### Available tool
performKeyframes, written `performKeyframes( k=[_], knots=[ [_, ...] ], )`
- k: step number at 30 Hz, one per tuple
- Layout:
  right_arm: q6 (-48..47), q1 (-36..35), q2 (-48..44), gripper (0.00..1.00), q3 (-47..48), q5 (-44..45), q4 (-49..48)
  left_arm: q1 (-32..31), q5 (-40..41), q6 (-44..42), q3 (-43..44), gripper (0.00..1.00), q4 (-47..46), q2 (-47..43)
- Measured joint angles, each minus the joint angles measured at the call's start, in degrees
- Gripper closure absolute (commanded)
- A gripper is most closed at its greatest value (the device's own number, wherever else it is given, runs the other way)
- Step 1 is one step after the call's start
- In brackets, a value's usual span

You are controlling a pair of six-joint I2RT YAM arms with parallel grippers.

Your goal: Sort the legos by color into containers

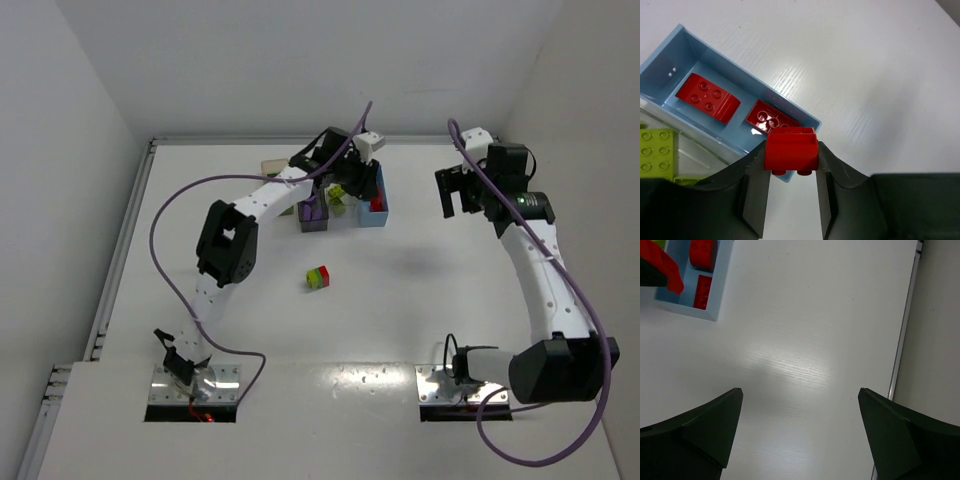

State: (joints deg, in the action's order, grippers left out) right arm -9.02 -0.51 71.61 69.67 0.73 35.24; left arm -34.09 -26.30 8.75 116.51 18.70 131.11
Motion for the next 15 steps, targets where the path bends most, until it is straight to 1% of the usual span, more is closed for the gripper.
performKeyframes(
  k=[1,3,6,7,8,9,12,15],
  knots=[
    [0.0,0.39,0.02,0.01,-0.02,-0.22,0.04,0.0,0.26,-0.24,1.2,0.56,0.55,1.03],
    [0.09,1.25,0.09,0.02,-0.02,-1.07,0.13,0.0,0.98,-0.66,3.08,0.5,1.38,2.75],
    [0.24,1.95,0.59,0.02,-0.02,-2.32,0.28,0.0,2.43,-0.94,3.39,0.49,2.45,3.58],
    [0.31,1.97,0.85,0.02,-0.02,-2.6,0.35,0.0,2.78,-1.01,3.45,0.47,2.56,3.76],
    [0.44,2.08,1.22,0.02,-0.02,-2.97,0.46,0.0,3.3,-1.11,3.72,0.42,2.75,4.02],
    [0.5,2.21,1.64,0.02,-0.02,-3.41,0.5,0.0,3.78,-1.33,3.8,0.39,2.75,4.22],
    [0.94,2.25,2.67,0.06,-0.02,-4.85,0.7,0.0,4.59,-1.57,4.63,0.32,2.93,4.87],
    [1.27,2.25,3.34,0.07,0.0,-6.93,0.94,0.07,4.02,-1.36,5.07,0.29,2.84,4.94]
  ],
)
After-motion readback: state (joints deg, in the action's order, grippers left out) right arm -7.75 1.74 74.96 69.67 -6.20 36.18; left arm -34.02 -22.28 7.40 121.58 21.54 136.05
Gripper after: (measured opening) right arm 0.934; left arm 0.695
